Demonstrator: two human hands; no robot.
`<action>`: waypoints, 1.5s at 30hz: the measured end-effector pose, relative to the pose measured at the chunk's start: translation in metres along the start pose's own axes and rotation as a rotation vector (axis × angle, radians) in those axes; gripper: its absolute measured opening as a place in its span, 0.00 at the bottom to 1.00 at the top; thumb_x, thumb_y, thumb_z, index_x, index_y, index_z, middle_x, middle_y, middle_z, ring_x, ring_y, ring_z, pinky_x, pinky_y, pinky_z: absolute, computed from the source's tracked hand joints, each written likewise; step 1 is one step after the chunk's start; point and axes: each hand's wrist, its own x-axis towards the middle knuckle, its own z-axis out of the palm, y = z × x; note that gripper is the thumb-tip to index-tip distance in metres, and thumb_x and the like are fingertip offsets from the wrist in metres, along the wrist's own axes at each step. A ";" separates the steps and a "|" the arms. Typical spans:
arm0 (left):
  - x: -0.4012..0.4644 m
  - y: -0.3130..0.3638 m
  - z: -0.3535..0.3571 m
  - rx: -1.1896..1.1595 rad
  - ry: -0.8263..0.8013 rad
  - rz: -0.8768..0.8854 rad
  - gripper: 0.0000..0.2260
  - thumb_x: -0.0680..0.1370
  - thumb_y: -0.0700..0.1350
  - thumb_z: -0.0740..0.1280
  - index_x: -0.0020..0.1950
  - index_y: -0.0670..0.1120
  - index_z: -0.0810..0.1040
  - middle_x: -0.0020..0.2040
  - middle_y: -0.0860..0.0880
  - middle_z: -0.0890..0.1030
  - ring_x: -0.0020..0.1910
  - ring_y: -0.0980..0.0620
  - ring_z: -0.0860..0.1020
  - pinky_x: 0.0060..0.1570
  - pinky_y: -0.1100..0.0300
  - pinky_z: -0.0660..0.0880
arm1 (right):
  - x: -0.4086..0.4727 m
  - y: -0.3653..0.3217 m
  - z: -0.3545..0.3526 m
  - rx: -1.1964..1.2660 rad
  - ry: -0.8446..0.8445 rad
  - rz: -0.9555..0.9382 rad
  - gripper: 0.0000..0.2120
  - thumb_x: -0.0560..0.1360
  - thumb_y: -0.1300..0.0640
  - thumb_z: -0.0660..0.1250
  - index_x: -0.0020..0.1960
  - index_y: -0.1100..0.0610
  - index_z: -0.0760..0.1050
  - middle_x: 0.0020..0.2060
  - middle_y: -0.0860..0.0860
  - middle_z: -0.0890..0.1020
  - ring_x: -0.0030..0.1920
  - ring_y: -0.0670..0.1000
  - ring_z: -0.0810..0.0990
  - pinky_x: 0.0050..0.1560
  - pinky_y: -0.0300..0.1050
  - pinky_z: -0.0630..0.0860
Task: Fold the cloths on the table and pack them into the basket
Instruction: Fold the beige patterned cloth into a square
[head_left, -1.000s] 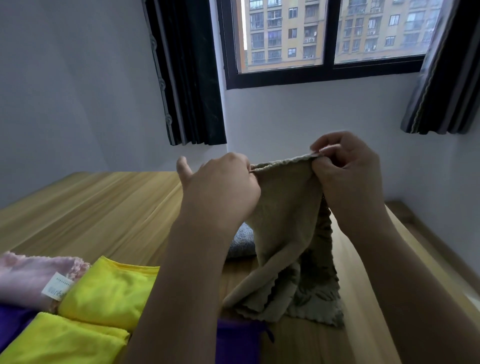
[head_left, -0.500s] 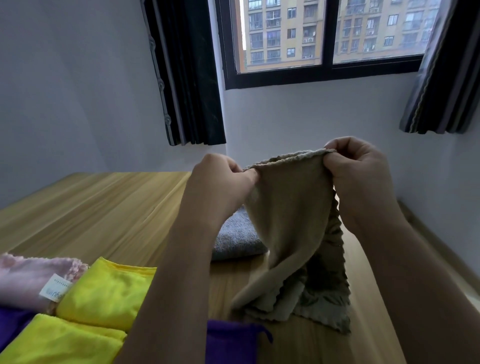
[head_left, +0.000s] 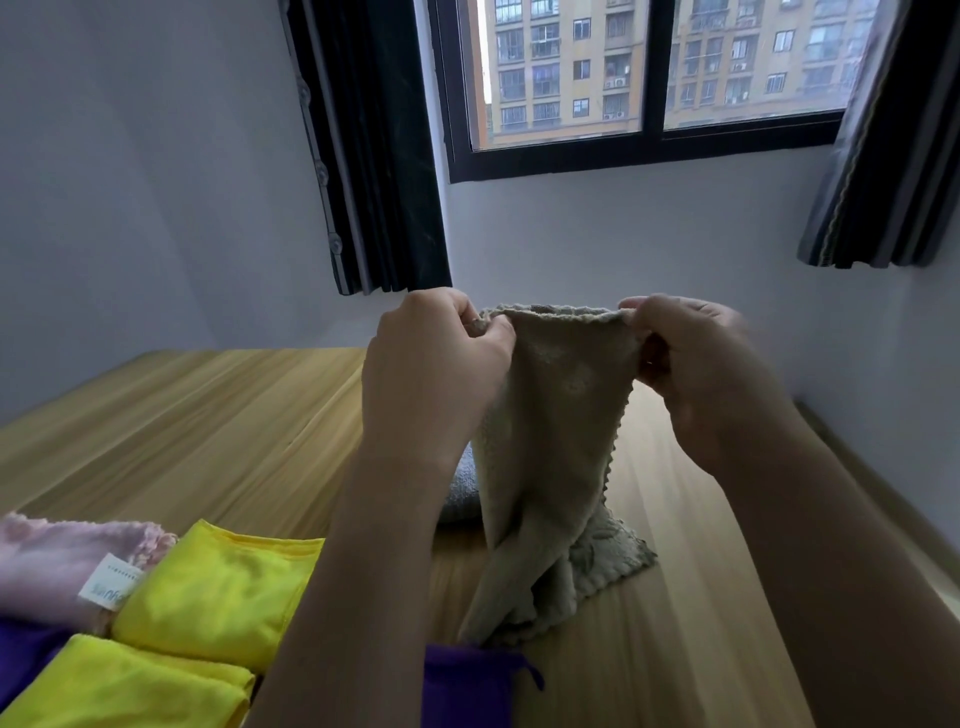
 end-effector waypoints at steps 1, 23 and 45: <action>0.000 -0.001 0.000 0.011 0.004 0.004 0.15 0.74 0.50 0.70 0.31 0.46 0.73 0.26 0.51 0.73 0.27 0.52 0.74 0.32 0.58 0.75 | 0.000 0.000 -0.001 -0.026 -0.007 -0.023 0.03 0.70 0.60 0.69 0.40 0.60 0.79 0.36 0.56 0.77 0.40 0.53 0.75 0.45 0.49 0.76; 0.007 0.009 -0.005 0.158 0.041 0.081 0.04 0.77 0.45 0.66 0.48 0.46 0.78 0.43 0.51 0.80 0.41 0.52 0.78 0.39 0.61 0.75 | -0.017 -0.013 0.006 -0.749 0.238 -0.569 0.14 0.79 0.62 0.62 0.64 0.58 0.75 0.52 0.50 0.77 0.49 0.43 0.72 0.53 0.22 0.64; 0.016 0.096 -0.211 -0.551 -0.528 -0.314 0.15 0.79 0.50 0.67 0.61 0.42 0.77 0.54 0.42 0.82 0.49 0.44 0.83 0.43 0.54 0.81 | -0.096 -0.211 0.034 -0.331 -0.113 0.156 0.10 0.80 0.61 0.55 0.54 0.57 0.74 0.50 0.55 0.76 0.57 0.54 0.74 0.62 0.48 0.72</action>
